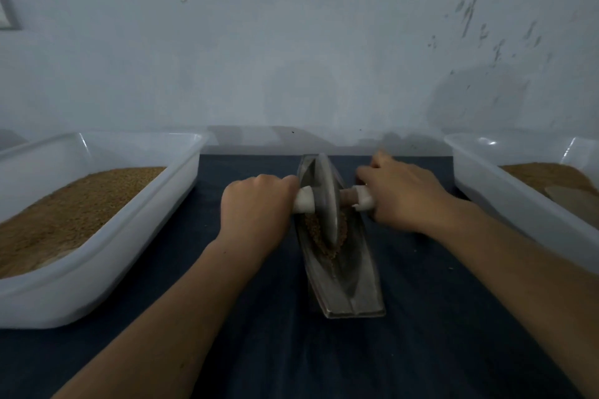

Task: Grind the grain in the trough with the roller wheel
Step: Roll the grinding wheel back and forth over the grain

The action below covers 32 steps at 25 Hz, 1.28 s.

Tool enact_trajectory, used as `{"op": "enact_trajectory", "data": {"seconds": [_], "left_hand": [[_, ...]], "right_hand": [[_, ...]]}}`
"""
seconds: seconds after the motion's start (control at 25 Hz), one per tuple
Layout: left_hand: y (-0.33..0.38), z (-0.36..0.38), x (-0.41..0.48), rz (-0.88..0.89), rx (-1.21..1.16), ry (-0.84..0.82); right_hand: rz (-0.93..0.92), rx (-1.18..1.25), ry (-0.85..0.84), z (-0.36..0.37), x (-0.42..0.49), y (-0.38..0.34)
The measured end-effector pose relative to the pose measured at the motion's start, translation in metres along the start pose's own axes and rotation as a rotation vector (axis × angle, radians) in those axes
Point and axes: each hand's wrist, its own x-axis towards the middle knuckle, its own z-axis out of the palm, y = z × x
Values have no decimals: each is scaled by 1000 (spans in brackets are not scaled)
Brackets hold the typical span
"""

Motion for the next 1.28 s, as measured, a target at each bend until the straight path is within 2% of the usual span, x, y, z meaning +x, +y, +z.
{"op": "enact_trajectory", "data": {"seconds": [0.12, 0.24, 0.4, 0.48, 0.56, 0.64, 0.76, 0.88, 0.96, 1.04, 1.16, 1.2, 1.28], "left_hand": [[4, -3, 5, 10, 79, 15], [4, -3, 11, 22, 48, -15], [-11, -16, 10, 41, -123, -199], [-24, -23, -1, 85, -161, -268], [-34, -25, -10, 119, -186, -314], [-35, -20, -7, 111, -175, -336], [-24, -3, 20, 22, -143, -346], [-21, 10, 46, -45, -153, -383], [-22, 6, 43, -26, -157, -403], [-24, -1, 26, 40, -125, -341], [-25, -7, 4, 169, -37, -131], [-26, -7, 4, 176, -8, -105], [-22, 0, 12, 102, -34, -156]], "right_hand": [[8, -35, 40, 18, 9, 10], [33, -26, 130, 24, 7, 10], [-15, -103, 108, 12, -5, 11], [-79, -254, 241, 10, -20, 12], [-85, -302, 379, 5, -32, 9], [-102, -291, 334, 11, -30, 13], [-14, -177, 144, 14, 6, 12], [18, -140, 132, 10, 45, 1], [-12, -150, 119, 7, 44, 6], [-37, -174, 77, 10, 22, 15], [-104, -250, 241, 18, -16, 21], [-120, -248, 254, 18, -18, 19], [-122, -142, 144, 21, -5, 17]]}}
